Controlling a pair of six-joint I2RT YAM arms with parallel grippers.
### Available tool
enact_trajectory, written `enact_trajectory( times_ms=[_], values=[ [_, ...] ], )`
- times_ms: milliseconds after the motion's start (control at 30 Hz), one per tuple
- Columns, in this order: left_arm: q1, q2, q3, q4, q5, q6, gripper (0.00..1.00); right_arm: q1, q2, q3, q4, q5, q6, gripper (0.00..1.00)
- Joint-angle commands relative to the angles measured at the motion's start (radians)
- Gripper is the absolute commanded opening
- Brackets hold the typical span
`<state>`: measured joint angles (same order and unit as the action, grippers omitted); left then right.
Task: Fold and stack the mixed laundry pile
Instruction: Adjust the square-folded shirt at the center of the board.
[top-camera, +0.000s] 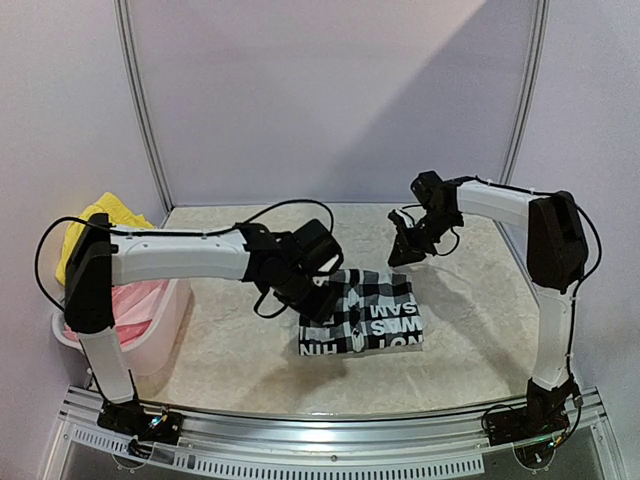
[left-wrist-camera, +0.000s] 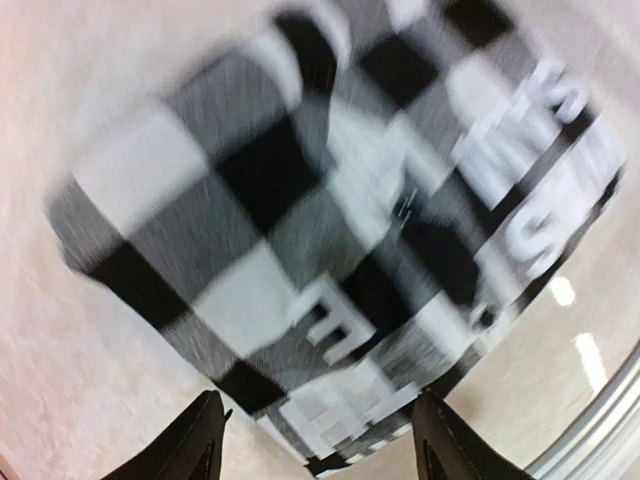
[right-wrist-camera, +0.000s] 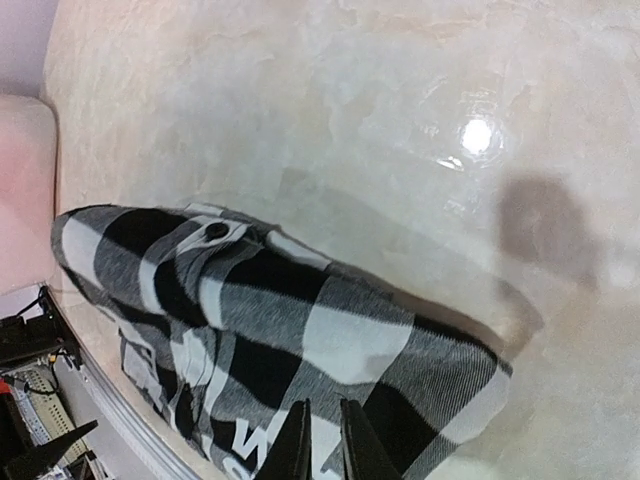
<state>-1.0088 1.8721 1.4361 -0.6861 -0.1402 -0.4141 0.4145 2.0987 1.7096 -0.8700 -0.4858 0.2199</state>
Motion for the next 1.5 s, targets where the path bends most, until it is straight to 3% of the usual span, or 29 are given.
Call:
enact_trajectory(
  times_ms=[0, 333, 633, 967, 1300, 1467],
  values=[
    [0.044, 0.014, 0.146, -0.048, -0.032, 0.018, 0.65, 0.035, -0.17, -0.098, -0.035, -0.041, 0.017, 0.13],
    [0.127, 0.244, 0.428, -0.106, 0.036, 0.028, 0.61, 0.147, -0.362, -0.454, 0.192, -0.061, 0.233, 0.18],
    [0.205, 0.346, 0.443, -0.132, 0.065, 0.058, 0.59, 0.18, -0.305, -0.572, 0.238, -0.031, 0.247, 0.17],
    [0.271, 0.392, 0.333, -0.042, 0.103, 0.091, 0.59, 0.171, -0.23, -0.611, 0.229, -0.038, 0.225, 0.17],
    [0.302, 0.476, 0.382, 0.009, 0.075, 0.089, 0.58, 0.168, -0.197, -0.592, 0.176, -0.061, 0.192, 0.17],
    [0.296, 0.408, 0.423, 0.0, 0.021, 0.067, 0.64, 0.17, -0.266, -0.493, 0.094, -0.06, 0.151, 0.17]
  ],
)
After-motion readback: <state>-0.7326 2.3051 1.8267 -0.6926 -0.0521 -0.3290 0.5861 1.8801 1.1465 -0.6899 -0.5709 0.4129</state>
